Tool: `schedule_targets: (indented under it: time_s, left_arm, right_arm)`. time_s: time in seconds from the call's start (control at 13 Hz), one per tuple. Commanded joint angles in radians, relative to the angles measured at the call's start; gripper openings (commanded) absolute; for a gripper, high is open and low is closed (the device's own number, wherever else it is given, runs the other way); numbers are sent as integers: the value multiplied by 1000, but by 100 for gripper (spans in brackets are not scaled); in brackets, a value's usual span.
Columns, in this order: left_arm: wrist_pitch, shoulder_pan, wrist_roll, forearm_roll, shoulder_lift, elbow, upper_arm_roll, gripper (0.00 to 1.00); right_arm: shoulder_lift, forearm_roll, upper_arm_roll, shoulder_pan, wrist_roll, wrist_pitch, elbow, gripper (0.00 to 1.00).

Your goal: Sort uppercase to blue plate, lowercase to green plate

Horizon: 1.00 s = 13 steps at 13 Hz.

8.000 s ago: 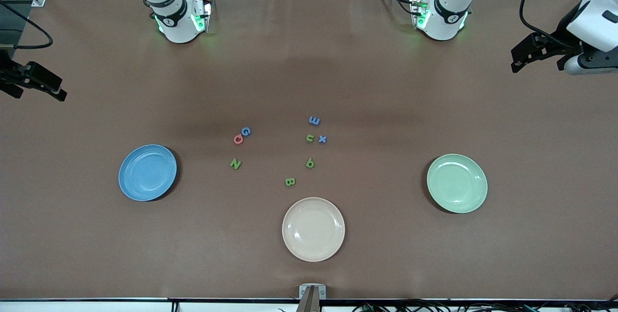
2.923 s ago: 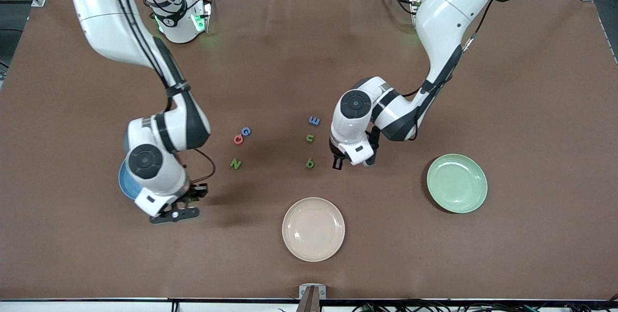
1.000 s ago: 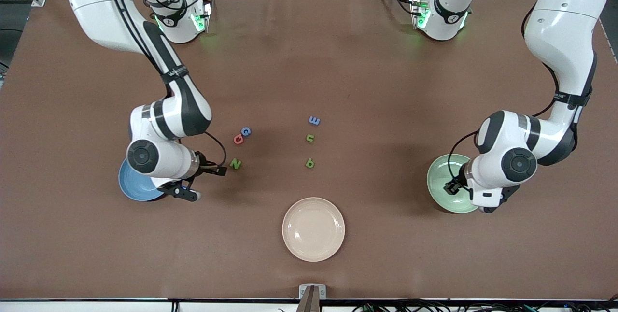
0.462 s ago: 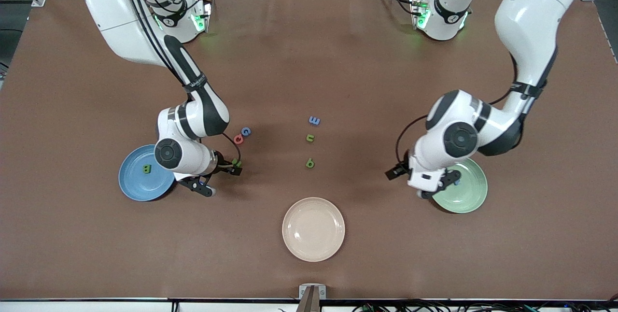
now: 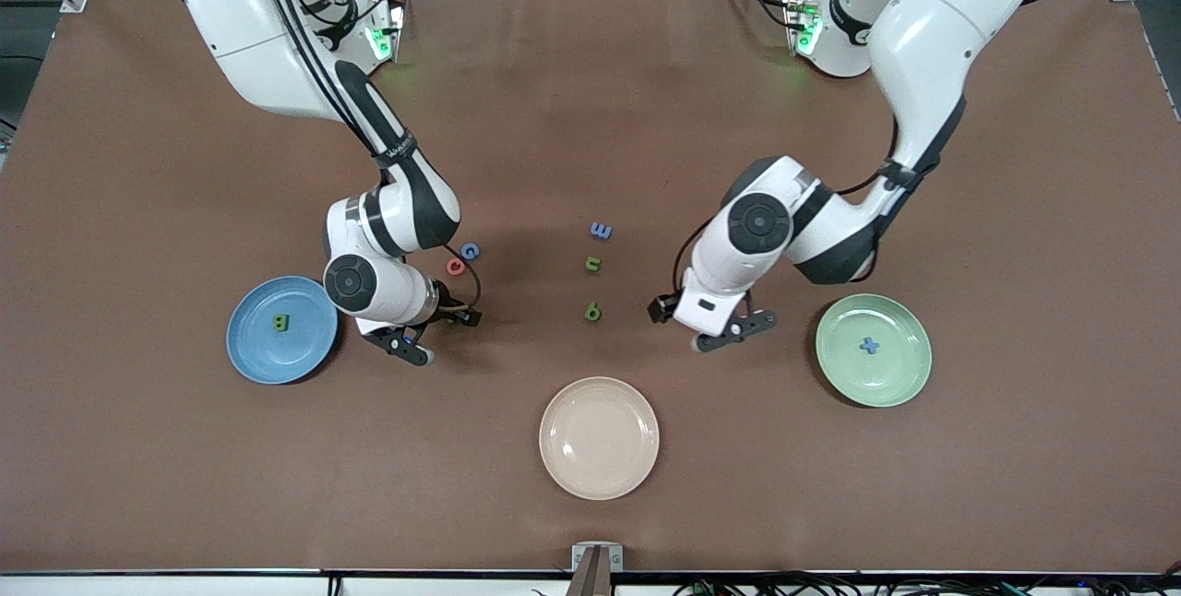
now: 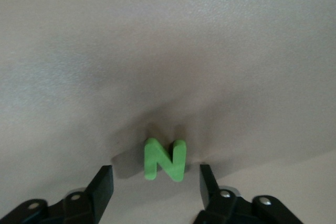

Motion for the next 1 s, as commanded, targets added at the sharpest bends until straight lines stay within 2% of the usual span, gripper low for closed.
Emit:
schedule_targets:
  time_s: [0.0,0.23,0.69,0.77,0.92]
  left_arm:
    - [23,-93,-6,42,76,99,28,94]
    - [35,-232,113,68,90,153,134,93]
    - [182,-280,468,117,124,156,154,81]
    - [199,-281,497,125,138,157,162,78]
    - [274,-290,523,128,161,162,167,75]
  right_arm:
    - [-21,18,-9,15,4,37,-50,60]
    - [-24,9,-10,6,-8,32,-44,37]
    - [-31,1,-22,1,-57,32,-38,12]
    - [-36,-11,-65,-6,-129,9,-20,9]
    - [-34,-18,-145,-64,-374,-151,78,8]
